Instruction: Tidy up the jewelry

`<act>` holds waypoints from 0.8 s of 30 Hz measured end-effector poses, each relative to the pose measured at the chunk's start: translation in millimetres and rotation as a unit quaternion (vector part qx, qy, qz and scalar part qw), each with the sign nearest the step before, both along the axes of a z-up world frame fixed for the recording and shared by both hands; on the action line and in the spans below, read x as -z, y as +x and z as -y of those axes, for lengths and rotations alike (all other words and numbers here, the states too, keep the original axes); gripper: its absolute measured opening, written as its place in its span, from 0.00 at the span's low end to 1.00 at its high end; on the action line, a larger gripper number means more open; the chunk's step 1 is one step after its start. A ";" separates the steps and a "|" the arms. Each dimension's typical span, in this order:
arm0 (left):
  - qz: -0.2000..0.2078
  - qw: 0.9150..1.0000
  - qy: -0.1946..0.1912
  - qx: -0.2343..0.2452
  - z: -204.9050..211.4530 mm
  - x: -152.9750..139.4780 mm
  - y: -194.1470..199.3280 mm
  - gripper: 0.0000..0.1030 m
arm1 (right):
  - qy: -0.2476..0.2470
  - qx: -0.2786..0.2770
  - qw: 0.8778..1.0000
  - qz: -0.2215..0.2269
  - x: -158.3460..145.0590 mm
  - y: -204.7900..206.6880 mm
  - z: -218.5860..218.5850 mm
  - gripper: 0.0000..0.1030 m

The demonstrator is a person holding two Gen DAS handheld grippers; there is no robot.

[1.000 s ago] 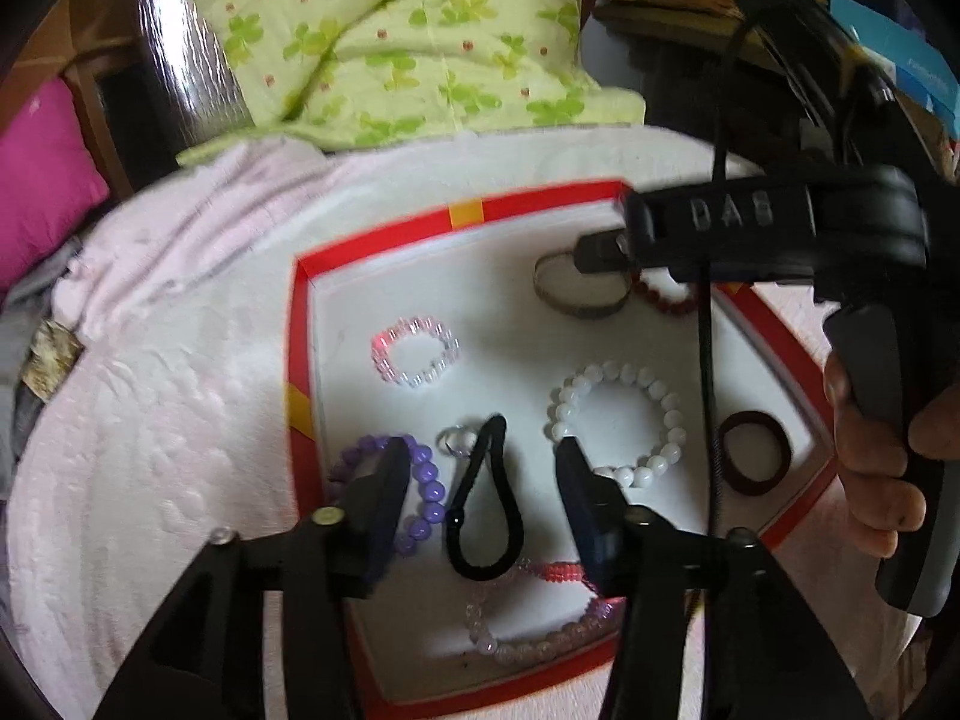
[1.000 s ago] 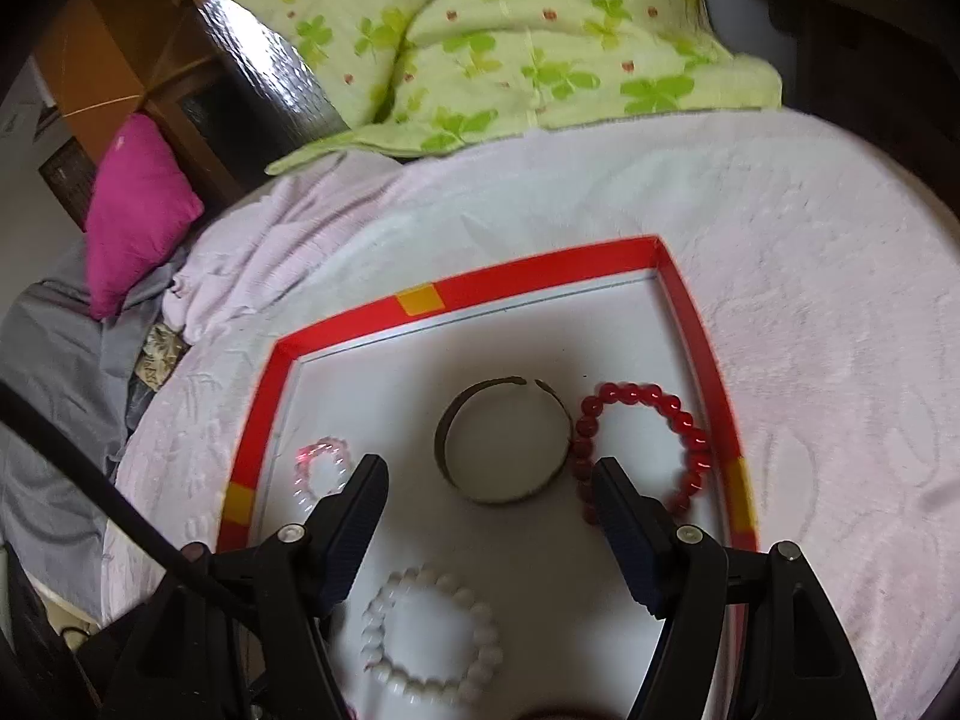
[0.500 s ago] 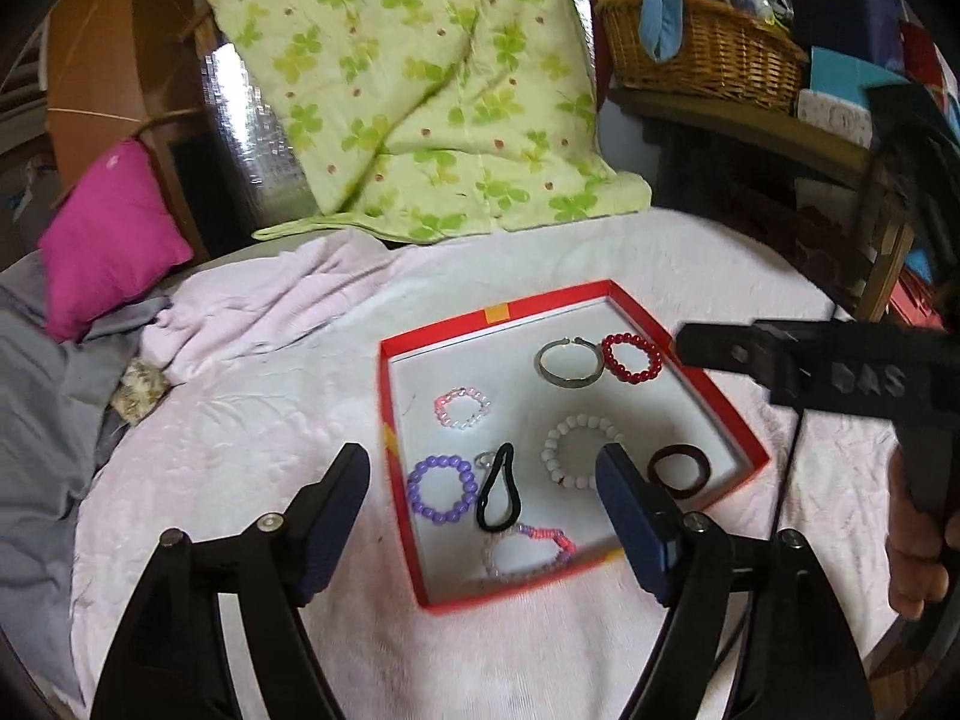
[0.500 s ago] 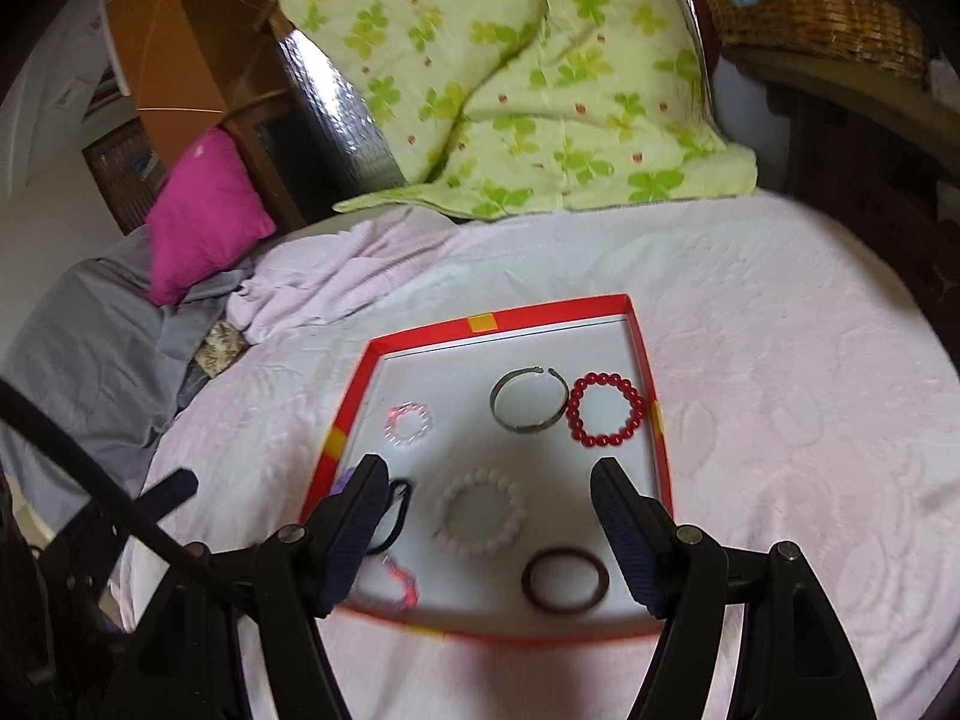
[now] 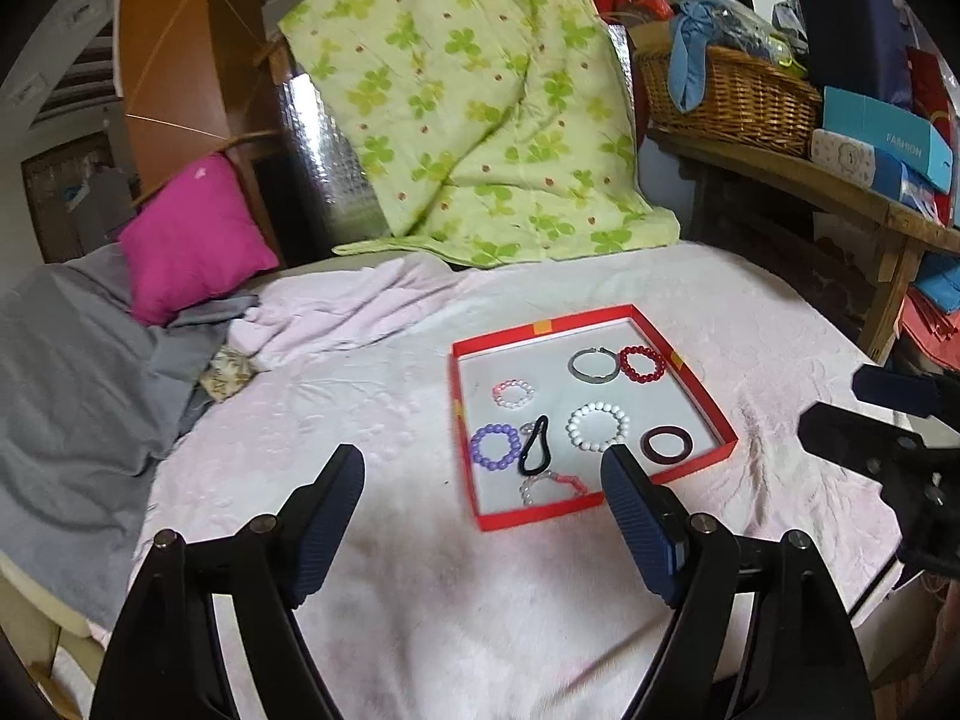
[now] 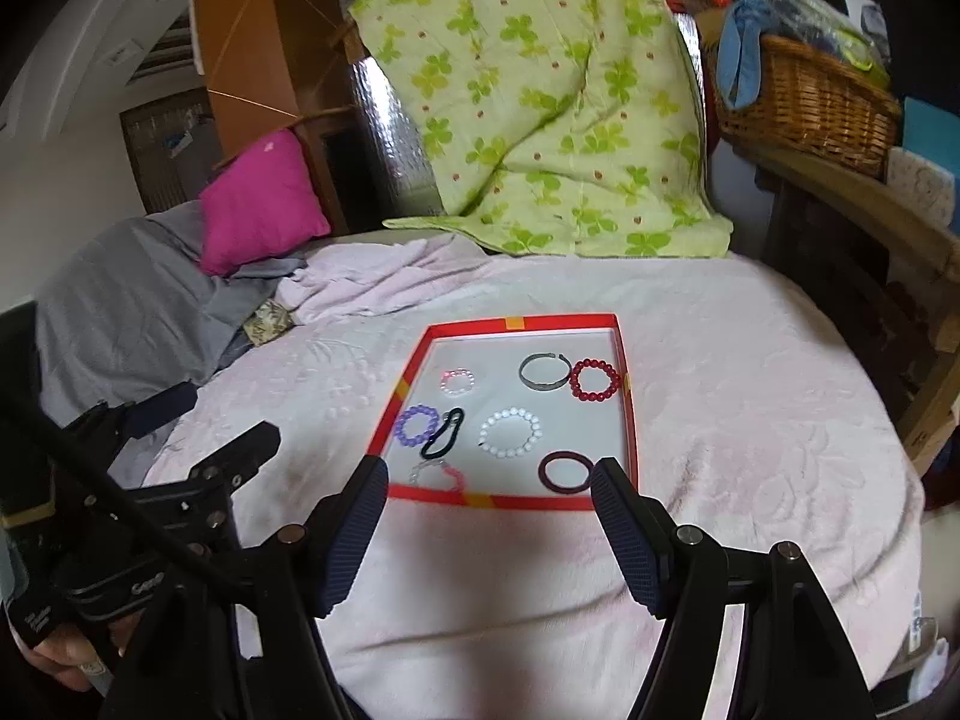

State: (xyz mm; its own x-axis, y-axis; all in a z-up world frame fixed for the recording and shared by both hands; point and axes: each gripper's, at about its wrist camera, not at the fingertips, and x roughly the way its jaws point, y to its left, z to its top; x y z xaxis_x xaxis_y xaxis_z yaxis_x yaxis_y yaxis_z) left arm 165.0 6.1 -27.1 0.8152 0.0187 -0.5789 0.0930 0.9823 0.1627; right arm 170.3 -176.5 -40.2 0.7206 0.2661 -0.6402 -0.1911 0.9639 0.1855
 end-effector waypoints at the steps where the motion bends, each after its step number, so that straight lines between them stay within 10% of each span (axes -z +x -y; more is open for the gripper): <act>1: 0.003 1.000 -0.002 -0.005 -2.5 -3.7 -7.1 0.84 | -0.001 -0.001 1.000 0.005 -5.7 -10.5 -1.9 0.72; 24: 0.084 0.994 0.004 -0.063 -25.2 -58.9 -116.8 0.93 | 0.009 0.030 0.998 0.053 -54.6 -127.4 -17.7 0.76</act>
State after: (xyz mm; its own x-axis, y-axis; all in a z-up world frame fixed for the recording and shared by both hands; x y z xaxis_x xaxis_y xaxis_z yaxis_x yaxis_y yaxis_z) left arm 48.3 31.3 31.8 0.8914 0.1308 -0.4340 -0.0603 0.9832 0.1725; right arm 42.8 -158.8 14.4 0.7995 0.2310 -0.5544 -0.1519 0.9708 0.1855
